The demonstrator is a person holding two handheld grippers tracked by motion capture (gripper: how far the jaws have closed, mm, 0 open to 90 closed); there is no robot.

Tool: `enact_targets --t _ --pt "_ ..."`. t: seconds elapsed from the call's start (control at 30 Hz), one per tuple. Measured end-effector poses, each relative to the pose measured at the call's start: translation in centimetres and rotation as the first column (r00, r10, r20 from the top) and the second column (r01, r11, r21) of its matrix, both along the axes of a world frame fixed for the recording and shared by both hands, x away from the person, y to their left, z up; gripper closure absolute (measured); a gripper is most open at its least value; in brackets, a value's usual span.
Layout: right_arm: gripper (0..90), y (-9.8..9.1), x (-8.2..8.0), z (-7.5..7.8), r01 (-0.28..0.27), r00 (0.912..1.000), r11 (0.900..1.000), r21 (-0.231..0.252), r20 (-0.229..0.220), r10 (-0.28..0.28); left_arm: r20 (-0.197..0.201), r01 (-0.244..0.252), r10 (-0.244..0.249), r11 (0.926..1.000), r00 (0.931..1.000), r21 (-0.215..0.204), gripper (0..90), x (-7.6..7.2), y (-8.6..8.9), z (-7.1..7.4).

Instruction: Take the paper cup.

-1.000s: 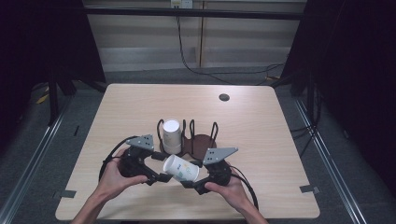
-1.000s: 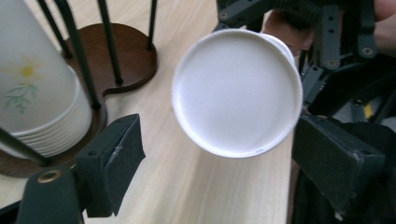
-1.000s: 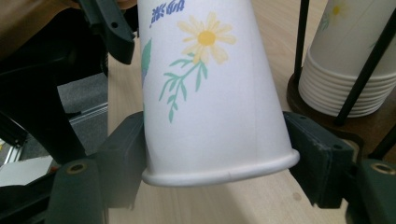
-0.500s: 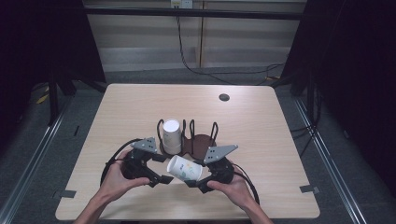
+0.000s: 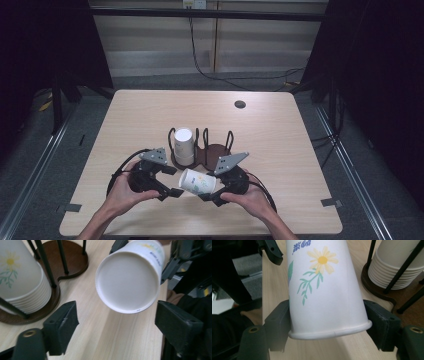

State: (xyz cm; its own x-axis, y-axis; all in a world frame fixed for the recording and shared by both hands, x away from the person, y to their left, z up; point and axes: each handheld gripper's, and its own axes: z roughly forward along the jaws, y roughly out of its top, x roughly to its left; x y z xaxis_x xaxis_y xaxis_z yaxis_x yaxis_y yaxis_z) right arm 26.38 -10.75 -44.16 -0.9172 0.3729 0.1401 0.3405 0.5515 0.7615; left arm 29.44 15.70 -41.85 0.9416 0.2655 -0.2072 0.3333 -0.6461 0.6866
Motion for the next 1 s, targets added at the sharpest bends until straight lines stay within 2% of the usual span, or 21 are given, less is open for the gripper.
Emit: enact_targets --t 0.1,0.33,0.47,0.53,0.6,0.7,0.73,0.8,0.87,1.0 --pt "27.3 0.1 0.3 0.4 -0.013 0.9999 0.9991 -0.04 0.007 0.013 0.024 0.001 -0.002 0.9997 0.9997 0.026 17.0 -0.2 -0.1 0.0" --pt "27.2 0.4 0.5 1.3 -0.043 0.9989 0.9962 -0.076 0.013 0.044 0.032 0.009 -0.009 0.9997 0.9994 0.023 16.6 -0.4 -0.1 0.1" --pt "27.0 0.6 0.6 1.5 -0.058 0.9978 0.9896 -0.132 0.024 0.061 0.044 0.024 -0.026 0.9989 0.9987 0.041 16.4 -0.5 -0.3 0.1" --pt "27.1 0.6 0.7 1.7 -0.05 0.998 0.9888 -0.141 0.031 0.055 0.043 0.034 -0.036 0.9986 0.9984 0.039 16.4 -0.6 -0.4 0.0" --pt "27.0 0.8 0.8 1.8 -0.062 0.9977 0.9842 -0.166 0.016 0.066 0.042 0.03 -0.031 0.999 0.9986 0.033 16.6 -0.8 -0.5 0.0" --pt "27.0 1.1 1.1 1.7 -0.084 0.9963 0.9748 -0.207 0.003 0.086 0.042 0.04 -0.042 0.9981 0.9983 0.047 16.7 -0.8 -0.6 -0.1" --pt "27.0 1.2 1.1 1.7 -0.085 0.9962 0.9734 -0.213 -0.001 0.087 0.043 0.048 -0.051 0.9973 0.9978 0.056 18.0 -0.8 -0.6 -0.1" --pt "27.1 1.4 1.2 1.7 -0.098 0.995 0.9661 -0.239 -0.006 0.1 0.05 0.052 -0.054 0.9978 0.9973 0.042 22.9 -0.9 -0.5 0.0" --pt "27.2 1.6 1.2 1.6 -0.103 0.9946 0.9619 -0.253 -0.013 0.103 0.046 0.043 -0.045 0.9979 0.9979 0.049 17.8 -0.7 -0.5 0.0" --pt "27.2 1.9 1.2 1.5 -0.123 0.9924 0.9508 -0.284 -0.028 0.12 0.039 0.047 -0.049 0.9977 0.998 0.049 18.3 -0.8 -0.7 -0.1"
